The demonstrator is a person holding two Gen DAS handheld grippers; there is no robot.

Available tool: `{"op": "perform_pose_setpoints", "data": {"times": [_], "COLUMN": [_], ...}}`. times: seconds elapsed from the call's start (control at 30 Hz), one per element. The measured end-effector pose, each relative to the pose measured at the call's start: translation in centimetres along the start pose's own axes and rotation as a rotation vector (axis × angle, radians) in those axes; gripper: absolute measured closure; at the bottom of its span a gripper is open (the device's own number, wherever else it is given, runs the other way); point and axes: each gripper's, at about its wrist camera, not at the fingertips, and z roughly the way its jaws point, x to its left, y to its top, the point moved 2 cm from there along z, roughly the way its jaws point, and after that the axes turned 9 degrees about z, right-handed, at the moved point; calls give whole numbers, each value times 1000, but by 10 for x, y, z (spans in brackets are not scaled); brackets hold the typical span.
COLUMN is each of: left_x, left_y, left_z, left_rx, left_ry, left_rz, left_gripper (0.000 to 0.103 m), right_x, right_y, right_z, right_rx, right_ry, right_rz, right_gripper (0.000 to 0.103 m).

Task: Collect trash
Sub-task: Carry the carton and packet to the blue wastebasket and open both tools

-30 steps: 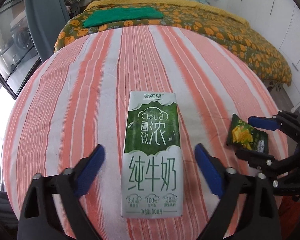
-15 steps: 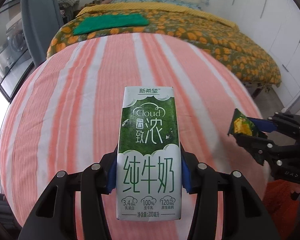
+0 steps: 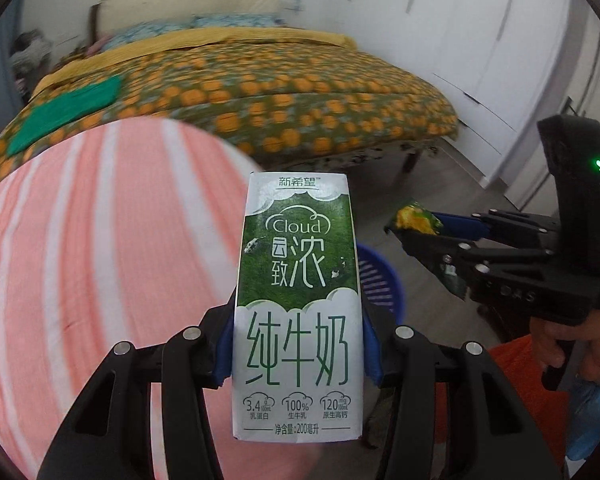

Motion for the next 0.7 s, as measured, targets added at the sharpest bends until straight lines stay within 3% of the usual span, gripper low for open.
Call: {"op": "perform_pose_setpoints", "data": {"times": [0.13, 0.33, 0.5, 0.7], "left_x": [-52, -99, -118, -112], "left_y": [21, 26, 15, 6], "left_z": [38, 110, 172, 234], "left_rx": [19, 90, 171, 255], "left_ry": [-47, -42, -18, 12], "left_rz": [26, 22, 9, -20], "left_gripper": [54, 54, 54, 54], "right_x": [-60, -141, -182, -215], "right_y": [-2, -17, -36, -48], "right_z": [-7, 11, 51, 107], "right_rx": [-36, -42, -9, 49], "right_ry": [-62, -140, -154, -111], "right_rz": [102, 235, 303, 379], "right_gripper": [66, 66, 66, 66]}}
